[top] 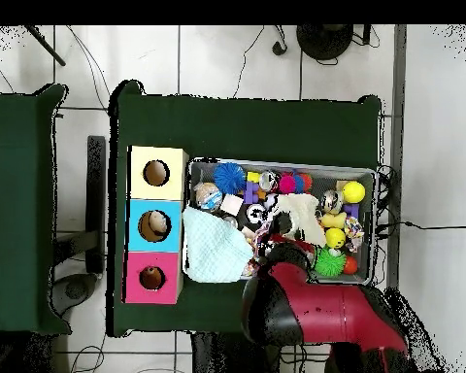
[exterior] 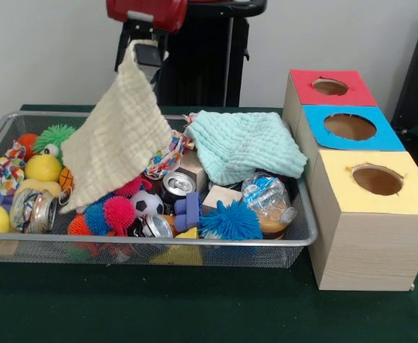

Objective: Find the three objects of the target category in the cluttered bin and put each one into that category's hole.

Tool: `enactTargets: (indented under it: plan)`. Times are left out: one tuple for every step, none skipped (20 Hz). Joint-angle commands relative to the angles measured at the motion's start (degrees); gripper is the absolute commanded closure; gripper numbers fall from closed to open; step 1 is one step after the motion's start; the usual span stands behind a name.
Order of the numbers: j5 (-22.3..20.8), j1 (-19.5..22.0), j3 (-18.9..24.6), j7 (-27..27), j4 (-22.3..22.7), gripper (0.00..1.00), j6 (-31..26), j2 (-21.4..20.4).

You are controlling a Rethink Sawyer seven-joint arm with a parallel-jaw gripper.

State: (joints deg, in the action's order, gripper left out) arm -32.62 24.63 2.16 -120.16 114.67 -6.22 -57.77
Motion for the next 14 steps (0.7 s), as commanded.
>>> enactTargets:
  plan:
    - [3.1, -1.8, 5.1, -1.9, 10.1, 1.00, -5.6, -8.1]
    - [3.0, -2.1, 4.7, -2.0, 10.8, 1.00, -5.3, -8.7]
    - [3.2, -2.2, 4.6, -1.9, 11.5, 1.00, -5.2, -9.6]
    - [2.9, -2.6, 4.0, -2.1, 12.3, 1.00, -4.7, -10.2]
    - [2.7, -3.0, 3.3, -2.4, 13.2, 1.00, -4.2, -11.0]
    - [2.4, -3.0, 3.0, -2.6, 14.3, 1.00, -3.4, -11.8]
    - [2.5, -2.3, 3.3, -2.6, 15.9, 1.00, -2.8, -12.8]
    - [2.9, -1.4, 4.0, -2.3, 17.8, 1.00, -2.7, -14.2]
    - [3.2, -0.3, 4.6, -2.3, 19.6, 1.00, -2.2, -15.7]
    - [3.5, 0.9, 5.1, -2.0, 21.5, 1.00, -1.8, -17.3]
    - [4.5, 2.8, 6.7, -1.2, 23.4, 1.00, -2.0, -18.8]
    - [4.8, 3.9, 7.4, -1.1, 25.0, 1.00, -1.6, -19.7]
    - [4.5, 4.0, 6.9, -1.5, 25.9, 1.00, -1.0, -20.2]
    - [3.7, 3.4, 5.7, -2.3, 26.5, 1.00, -0.2, -20.4]
